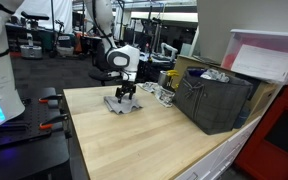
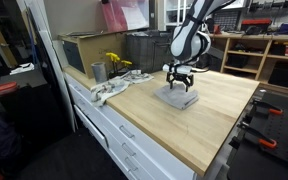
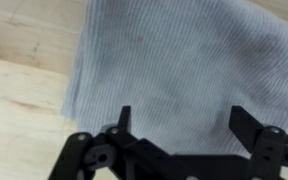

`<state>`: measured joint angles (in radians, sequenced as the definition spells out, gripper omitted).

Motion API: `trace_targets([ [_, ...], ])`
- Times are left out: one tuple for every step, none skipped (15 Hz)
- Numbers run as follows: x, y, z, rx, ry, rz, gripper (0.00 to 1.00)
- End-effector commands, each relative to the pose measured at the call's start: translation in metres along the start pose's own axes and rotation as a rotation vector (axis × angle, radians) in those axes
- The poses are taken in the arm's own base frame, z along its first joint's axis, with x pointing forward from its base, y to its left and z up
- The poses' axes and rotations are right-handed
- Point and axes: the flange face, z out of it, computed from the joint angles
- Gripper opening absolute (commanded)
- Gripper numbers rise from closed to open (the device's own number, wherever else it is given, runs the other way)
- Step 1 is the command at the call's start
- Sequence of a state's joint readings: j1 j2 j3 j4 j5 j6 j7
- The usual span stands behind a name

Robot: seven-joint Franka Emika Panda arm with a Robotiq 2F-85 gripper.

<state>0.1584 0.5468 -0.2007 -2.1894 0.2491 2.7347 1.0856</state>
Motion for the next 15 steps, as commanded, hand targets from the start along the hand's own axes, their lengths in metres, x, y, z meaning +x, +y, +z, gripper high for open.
trace_targets([
  [0.005,0.032,-0.041,0.003,0.021,0.006,1.00],
  [0.004,0.038,-0.049,0.021,0.007,-0.006,1.00],
  [0.001,0.046,-0.055,0.031,-0.002,-0.004,1.00],
  [-0.002,0.052,-0.060,0.038,-0.021,0.005,1.00],
  [-0.007,0.059,-0.064,0.052,-0.029,0.011,1.00],
  [-0.012,0.065,-0.065,0.062,-0.035,0.007,1.00],
  [-0.017,0.070,-0.062,0.078,-0.025,-0.011,1.00],
  [-0.023,0.075,-0.057,0.084,-0.040,-0.021,1.00],
  [-0.027,0.079,-0.051,0.088,-0.042,-0.039,1.00],
  [-0.032,0.082,-0.043,0.093,-0.055,-0.056,1.00],
  [-0.036,0.085,-0.034,0.098,-0.065,-0.072,1.00],
  [-0.039,0.087,-0.026,0.104,-0.076,-0.084,1.00],
  [-0.041,0.088,-0.018,0.106,-0.087,-0.088,1.00],
  [-0.041,0.089,-0.011,0.109,-0.097,-0.087,1.00],
  [-0.038,0.090,-0.003,0.114,-0.107,-0.081,1.00],
])
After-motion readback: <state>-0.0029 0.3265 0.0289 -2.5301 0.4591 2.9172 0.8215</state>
